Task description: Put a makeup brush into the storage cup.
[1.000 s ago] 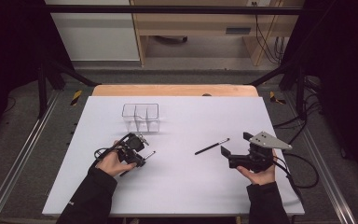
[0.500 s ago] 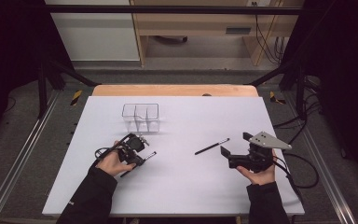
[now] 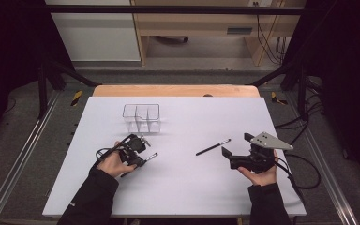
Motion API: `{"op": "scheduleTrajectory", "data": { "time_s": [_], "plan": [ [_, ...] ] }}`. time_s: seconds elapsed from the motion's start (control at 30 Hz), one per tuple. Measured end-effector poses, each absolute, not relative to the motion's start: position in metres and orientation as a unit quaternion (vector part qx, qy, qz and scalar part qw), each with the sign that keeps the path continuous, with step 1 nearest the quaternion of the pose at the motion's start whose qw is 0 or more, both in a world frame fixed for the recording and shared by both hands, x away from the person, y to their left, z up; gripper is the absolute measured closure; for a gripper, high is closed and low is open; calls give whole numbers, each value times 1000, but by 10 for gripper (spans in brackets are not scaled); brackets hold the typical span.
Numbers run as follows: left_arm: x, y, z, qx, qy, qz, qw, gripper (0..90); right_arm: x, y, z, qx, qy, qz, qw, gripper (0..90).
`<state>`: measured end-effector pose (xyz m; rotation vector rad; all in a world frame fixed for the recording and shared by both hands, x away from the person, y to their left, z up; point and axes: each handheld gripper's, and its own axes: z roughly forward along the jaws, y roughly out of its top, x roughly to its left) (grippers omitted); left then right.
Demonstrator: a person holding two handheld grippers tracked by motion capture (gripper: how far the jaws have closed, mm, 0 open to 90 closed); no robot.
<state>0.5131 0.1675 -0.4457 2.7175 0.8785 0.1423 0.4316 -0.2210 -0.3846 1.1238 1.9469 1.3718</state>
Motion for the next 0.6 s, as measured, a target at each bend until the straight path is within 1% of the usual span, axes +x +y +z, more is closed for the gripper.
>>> {"op": "scheduleTrajectory", "data": {
  "time_s": [0.17, 0.37, 0.4, 0.53, 0.6],
  "plan": [
    [511, 169, -440, 937, 306, 69, 154, 832, 432, -221, -385, 414, 716, 503, 251, 36],
    [506, 171, -431, 931, 309, 78, 175, 832, 432, -221, -385, 414, 716, 503, 251, 36],
    [504, 173, -427, 926, 315, 84, 191, 832, 432, -221, -385, 414, 715, 504, 250, 36],
    [502, 175, -422, 918, 319, 96, 213, 832, 432, -221, -385, 414, 715, 504, 251, 36],
    [499, 178, -416, 909, 325, 108, 235, 832, 432, -221, -384, 415, 715, 504, 251, 37]
  ]
}}
